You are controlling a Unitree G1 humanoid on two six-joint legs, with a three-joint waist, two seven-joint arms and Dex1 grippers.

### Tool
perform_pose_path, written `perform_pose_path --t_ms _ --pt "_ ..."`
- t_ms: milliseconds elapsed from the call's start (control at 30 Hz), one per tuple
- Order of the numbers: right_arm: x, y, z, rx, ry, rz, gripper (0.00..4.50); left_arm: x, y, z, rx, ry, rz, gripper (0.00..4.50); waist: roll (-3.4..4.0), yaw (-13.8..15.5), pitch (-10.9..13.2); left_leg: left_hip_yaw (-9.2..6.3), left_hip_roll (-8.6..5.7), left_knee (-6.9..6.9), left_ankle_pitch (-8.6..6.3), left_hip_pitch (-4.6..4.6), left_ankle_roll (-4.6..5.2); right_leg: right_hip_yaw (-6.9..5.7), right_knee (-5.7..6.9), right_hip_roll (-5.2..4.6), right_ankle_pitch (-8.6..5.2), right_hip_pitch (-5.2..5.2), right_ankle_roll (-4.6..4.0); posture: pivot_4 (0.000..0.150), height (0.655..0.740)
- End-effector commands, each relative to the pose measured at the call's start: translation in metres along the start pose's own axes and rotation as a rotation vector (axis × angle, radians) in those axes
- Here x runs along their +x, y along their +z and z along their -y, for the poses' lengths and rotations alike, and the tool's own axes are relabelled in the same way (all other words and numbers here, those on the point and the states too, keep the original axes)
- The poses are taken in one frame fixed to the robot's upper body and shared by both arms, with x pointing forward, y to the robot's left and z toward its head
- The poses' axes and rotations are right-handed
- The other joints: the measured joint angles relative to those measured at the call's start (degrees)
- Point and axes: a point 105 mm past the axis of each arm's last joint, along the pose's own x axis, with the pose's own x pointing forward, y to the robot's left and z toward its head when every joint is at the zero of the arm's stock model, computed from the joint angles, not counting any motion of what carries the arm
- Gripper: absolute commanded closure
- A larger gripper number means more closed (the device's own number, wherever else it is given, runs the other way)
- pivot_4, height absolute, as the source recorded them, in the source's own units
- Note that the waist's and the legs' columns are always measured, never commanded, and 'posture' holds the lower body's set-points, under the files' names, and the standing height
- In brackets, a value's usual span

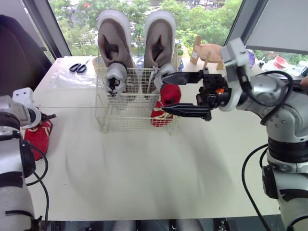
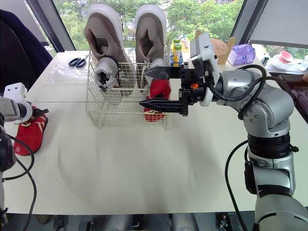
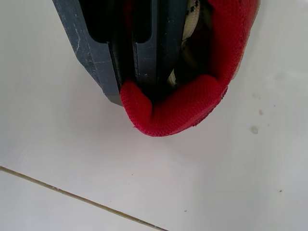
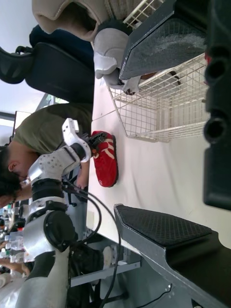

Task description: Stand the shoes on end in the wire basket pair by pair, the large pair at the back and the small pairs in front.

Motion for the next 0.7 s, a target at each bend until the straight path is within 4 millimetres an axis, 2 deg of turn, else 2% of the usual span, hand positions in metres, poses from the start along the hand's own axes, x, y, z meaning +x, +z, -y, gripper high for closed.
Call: perform_pose_path --t_ms 33,100,167,267,333,400,467,600,633,700 --pt "-0.002 0.006 0.0 -0.036 0.005 0.017 0.0 -0.05 0.049 0.013 -0.014 -0.06 0.129 4.47 -0.29 -0.04 0.09 -0.01 0.0 0.0 0.0 0.0 0.0 0.0 0.0 0.0 0.0 0.0 0.0 0.15 0.74" --pt "-0.003 0.005 -0.001 -0.023 0.014 0.018 0.0 -0.088 0.058 0.03 -0.02 -0.113 0.159 4.47 -0.43 -0.04 0.09 -0.05 0.03 0.01 0.0 -0.07 0.0 0.0 0.0 0.01 0.0 -0.03 0.0 0.15 0.74" --pt "-0.004 0.004 -0.001 -0.006 0.027 0.02 0.0 -0.116 0.062 0.045 -0.01 -0.17 0.264 4.47 -0.44 -0.11 0.08 -0.11 0.03 0.04 -0.01 -0.24 0.02 0.0 -0.01 -0.01 0.09 -0.08 0.16 0.15 0.74" --pt "-0.006 0.002 0.006 0.022 0.028 0.022 0.0 -0.161 0.068 0.077 -0.037 -0.282 0.599 4.47 -0.35 0.15 0.03 -0.05 -0.03 0.18 -0.1 -0.24 0.11 0.04 -0.02 -0.25 0.14 -0.06 0.23 0.15 0.74" --pt "-0.007 0.004 0.013 0.039 0.022 0.037 0.0 -0.213 0.076 0.096 -0.062 -0.363 0.863 4.47 -0.44 0.27 0.08 -0.13 -0.03 0.39 -0.11 -0.31 0.09 0.01 -0.08 -0.34 0.14 -0.05 0.24 0.15 0.74" --pt "-0.008 0.007 0.018 0.047 0.019 0.046 0.0 -0.246 0.074 0.111 -0.059 -0.477 1.009 4.47 -0.47 0.1 0.07 -0.23 -0.01 0.61 -0.07 -0.74 0.02 -0.03 -0.05 -0.27 0.23 -0.35 0.19 0.15 0.74" --pt "-0.011 0.01 0.021 0.065 0.03 0.052 0.0 -0.266 0.064 0.119 -0.052 -0.557 1.107 4.47 -0.4 -0.16 0.04 -0.23 0.0 0.61 0.06 -0.81 -0.2 -0.03 -0.05 -0.21 0.29 -0.45 0.17 0.15 0.74" --pt "-0.019 0.011 0.018 0.091 0.064 0.023 0.0 -0.274 0.031 0.148 -0.042 -0.751 1.174 4.47 -0.03 0.24 -0.11 -0.07 0.01 0.49 0.12 -0.55 -0.31 -0.01 -0.06 -0.12 0.28 -0.28 0.17 0.15 0.74" --pt "-0.019 0.013 0.021 0.088 0.05 0.024 0.0 -0.281 0.024 0.153 -0.1 -0.846 1.222 4.47 -0.05 0.25 -0.1 -0.1 0.04 0.5 0.11 -0.54 -0.28 -0.02 -0.06 -0.07 0.28 -0.26 0.16 0.15 0.74" --pt "-0.019 0.016 0.024 0.08 0.034 0.021 0.0 -0.28 0.014 0.156 -0.186 -0.908 1.248 4.47 -0.08 0.29 -0.08 -0.13 0.04 0.6 0.06 -0.56 -0.19 -0.02 -0.04 -0.05 0.31 -0.23 0.11 0.15 0.74"
